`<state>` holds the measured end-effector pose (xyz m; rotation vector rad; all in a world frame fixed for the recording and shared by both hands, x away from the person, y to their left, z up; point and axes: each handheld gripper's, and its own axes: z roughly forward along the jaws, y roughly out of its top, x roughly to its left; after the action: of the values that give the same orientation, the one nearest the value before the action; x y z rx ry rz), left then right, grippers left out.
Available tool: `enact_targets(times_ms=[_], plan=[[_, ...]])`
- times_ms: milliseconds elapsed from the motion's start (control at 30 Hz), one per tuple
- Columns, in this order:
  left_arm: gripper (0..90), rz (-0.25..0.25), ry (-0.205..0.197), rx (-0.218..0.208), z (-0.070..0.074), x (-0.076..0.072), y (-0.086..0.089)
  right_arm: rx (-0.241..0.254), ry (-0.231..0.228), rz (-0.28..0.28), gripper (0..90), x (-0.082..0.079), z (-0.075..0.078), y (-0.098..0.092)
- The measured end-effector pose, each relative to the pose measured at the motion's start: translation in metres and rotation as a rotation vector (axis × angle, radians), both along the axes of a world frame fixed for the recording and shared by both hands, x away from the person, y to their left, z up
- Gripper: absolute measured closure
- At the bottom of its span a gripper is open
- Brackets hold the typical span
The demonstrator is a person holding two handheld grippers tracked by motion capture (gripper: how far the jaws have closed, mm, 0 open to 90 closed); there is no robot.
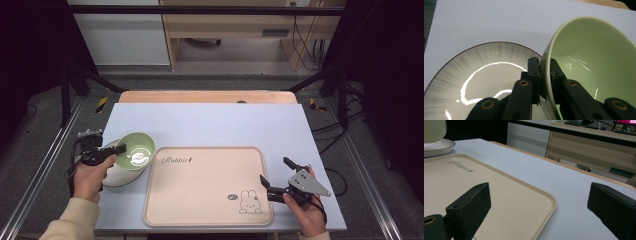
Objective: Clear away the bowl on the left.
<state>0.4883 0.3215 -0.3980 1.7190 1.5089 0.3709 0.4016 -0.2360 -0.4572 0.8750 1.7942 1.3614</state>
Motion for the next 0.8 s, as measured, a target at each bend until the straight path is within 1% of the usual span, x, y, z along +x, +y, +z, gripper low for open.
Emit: enact_targets(times_ms=[500, 667, 733, 800], plan=[[83.0, -0.052, 0.004, -0.008, -0.004, 0.000, -0.024, 0.009, -0.007, -0.004, 5.1, -0.001, 0.002, -0.002], [83.1, -0.072, 0.011, -0.004, -0.006, 0.000, -0.033, 0.016, -0.013, -0.007, 5.1, -0.001, 0.002, -0.004], [83.0, -0.083, 0.014, 0.005, -0.007, 0.000, -0.037, 0.016, -0.017, -0.005, 5.1, -0.001, 0.003, -0.005], [83.0, -0.087, 0.013, 0.002, -0.008, 0.001, -0.040, 0.017, -0.017, -0.008, 5.1, -0.001, 0.003, -0.006]])
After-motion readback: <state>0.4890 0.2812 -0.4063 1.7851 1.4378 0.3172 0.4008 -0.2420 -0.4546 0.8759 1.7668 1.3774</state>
